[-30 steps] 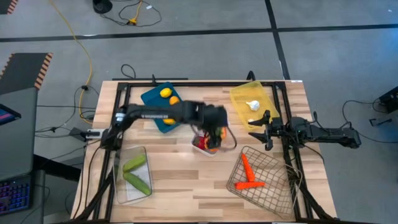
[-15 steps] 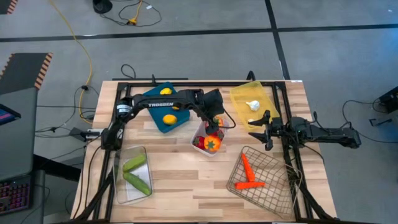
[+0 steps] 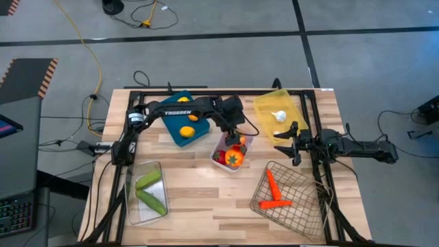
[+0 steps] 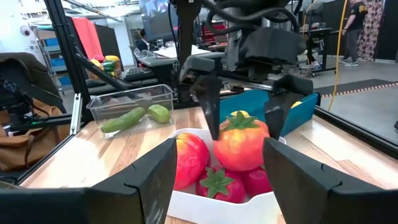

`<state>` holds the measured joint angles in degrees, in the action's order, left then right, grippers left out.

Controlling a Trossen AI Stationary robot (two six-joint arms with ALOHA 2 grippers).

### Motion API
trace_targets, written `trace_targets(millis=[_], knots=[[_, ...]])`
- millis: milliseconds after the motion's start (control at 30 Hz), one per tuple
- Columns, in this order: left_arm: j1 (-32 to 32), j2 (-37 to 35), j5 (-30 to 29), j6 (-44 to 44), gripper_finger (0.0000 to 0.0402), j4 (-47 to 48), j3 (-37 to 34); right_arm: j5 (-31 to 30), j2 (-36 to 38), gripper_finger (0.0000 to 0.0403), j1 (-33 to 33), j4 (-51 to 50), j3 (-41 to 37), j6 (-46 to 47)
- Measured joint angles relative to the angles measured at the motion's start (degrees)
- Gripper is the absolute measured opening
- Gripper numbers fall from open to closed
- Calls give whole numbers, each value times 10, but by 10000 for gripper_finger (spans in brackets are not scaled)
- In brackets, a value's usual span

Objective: Sort produce into baskets
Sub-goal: Put the orange tomato into the white bin, then return to Home Position

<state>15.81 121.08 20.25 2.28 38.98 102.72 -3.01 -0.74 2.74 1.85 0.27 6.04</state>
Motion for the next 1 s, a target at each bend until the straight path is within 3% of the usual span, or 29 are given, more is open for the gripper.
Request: trace_targets(millis=[667,833,1000], knots=[[-1,-5,37,-81,400,4,0,0,0,265,0,0,0,0],[2,-46,44,-131,400,23,0,0,0,265,0,0,0,0],[8,-125,12,-158,400,83,0,0,0,265,0,0,0,0]])
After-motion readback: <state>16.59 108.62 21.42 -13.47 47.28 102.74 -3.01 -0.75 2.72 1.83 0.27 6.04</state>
